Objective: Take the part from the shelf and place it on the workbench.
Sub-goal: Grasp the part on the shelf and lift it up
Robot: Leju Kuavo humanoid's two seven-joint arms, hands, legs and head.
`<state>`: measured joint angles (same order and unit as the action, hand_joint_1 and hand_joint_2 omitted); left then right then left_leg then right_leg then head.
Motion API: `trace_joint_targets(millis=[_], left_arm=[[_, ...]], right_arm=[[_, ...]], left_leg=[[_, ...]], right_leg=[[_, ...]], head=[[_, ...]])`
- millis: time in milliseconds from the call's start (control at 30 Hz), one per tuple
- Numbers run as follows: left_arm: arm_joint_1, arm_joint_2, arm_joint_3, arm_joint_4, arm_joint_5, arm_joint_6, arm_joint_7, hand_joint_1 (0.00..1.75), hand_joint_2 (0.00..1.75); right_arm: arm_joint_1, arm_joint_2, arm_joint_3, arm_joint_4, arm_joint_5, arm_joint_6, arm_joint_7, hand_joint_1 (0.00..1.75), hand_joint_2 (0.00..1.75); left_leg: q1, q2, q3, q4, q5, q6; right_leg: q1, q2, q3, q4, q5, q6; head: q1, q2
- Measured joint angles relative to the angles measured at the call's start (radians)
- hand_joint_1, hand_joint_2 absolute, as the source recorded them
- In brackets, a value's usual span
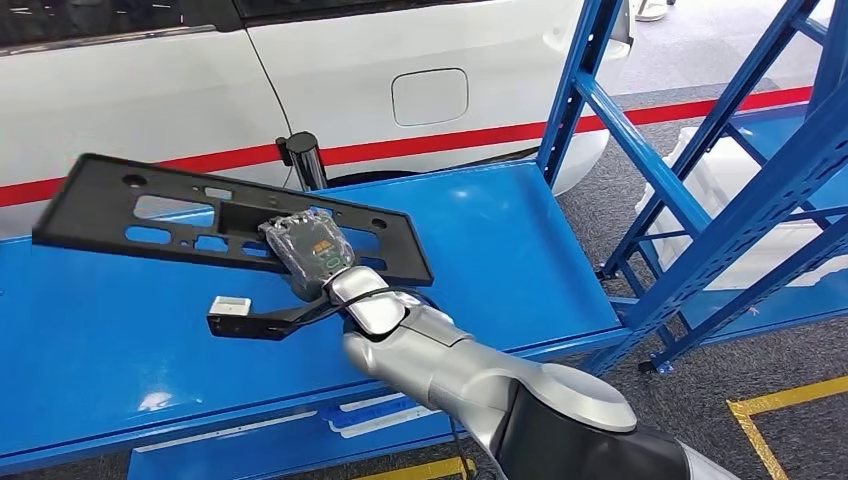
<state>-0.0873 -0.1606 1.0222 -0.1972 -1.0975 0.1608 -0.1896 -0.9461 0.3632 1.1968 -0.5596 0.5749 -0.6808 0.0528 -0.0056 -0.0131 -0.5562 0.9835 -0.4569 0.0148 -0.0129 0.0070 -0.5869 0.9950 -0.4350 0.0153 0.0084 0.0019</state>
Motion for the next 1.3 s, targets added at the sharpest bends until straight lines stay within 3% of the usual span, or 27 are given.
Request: trace_joint_targets(millis=[300, 533, 833, 967, 1167, 1300], left_arm=[[0.001, -0.001, 0.016, 0.0, 0.017, 0.017, -0.014, 0.0, 0.0], [0.001, -0.002, 0.026, 0.0, 0.021, 0.023, -0.023, 0.0, 0.0], [0.001, -0.001, 0.027, 0.0, 0.021, 0.023, -0.029, 0.0, 0.0], [0.001, -0.001, 0.03, 0.0, 0.025, 0.02, -0.04, 0.0, 1.75], [0.001, 0.0, 0.043, 0.0, 0.029, 0.01, -0.045, 0.0, 1.75], [0.002, 0.0, 0.044, 0.0, 0.021, 0.048, -0.041, 0.0, 1.75]], right_arm=[[-0.027, 0.0, -0.319, -0.201, 0.315, 0.0, -0.079, 1.75, 1.75], [-0.026, 0.0, -0.476, -0.342, 0.307, 0.023, -0.132, 1.75, 1.75], [-0.043, 0.0, -0.548, -0.407, 0.282, 0.033, -0.163, 1.75, 1.75], [-0.045, -0.001, -0.576, -0.447, 0.093, 0.116, -0.238, 1.75, 1.75], [-0.008, -0.011, -0.612, -0.545, -0.335, 0.408, -0.323, 1.75, 1.75], [0.025, -0.026, -0.616, -0.595, -0.451, 0.462, -0.337, 1.75, 1.75]], left_leg=[[0.0, 0.0, -0.002, 0.0, 0.0, 0.0], [0.0, 0.0, -0.003, 0.0, 0.0, 0.0], [0.0, 0.0, -0.003, 0.0, 0.0, 0.0], [0.0, 0.0, -0.003, 0.0, 0.0, 0.0], [0.0, 0.0, -0.004, 0.0, 0.0, 0.0], [0.0, 0.0, -0.004, 0.0, 0.0, 0.0]], right_leg=[[0.0, 0.0, -0.001, 0.0, 0.0, 0.0], [0.0, 0.0, -0.002, 0.0, 0.0, 0.0], [-0.001, 0.0, -0.003, 0.0, 0.0, 0.0], [-0.001, 0.0, -0.003, 0.0, 0.0, 0.0], [-0.001, 0.0, -0.003, 0.0, 0.0, 0.0], [-0.001, 0.0, -0.003, 0.0, 0.0, 0.0]], head=[[0.0, 0.0], [0.0, 0.0], [0.0, 0.0], [0.0, 0.0], [0.0, 0.0], [0.0, 0.0]])
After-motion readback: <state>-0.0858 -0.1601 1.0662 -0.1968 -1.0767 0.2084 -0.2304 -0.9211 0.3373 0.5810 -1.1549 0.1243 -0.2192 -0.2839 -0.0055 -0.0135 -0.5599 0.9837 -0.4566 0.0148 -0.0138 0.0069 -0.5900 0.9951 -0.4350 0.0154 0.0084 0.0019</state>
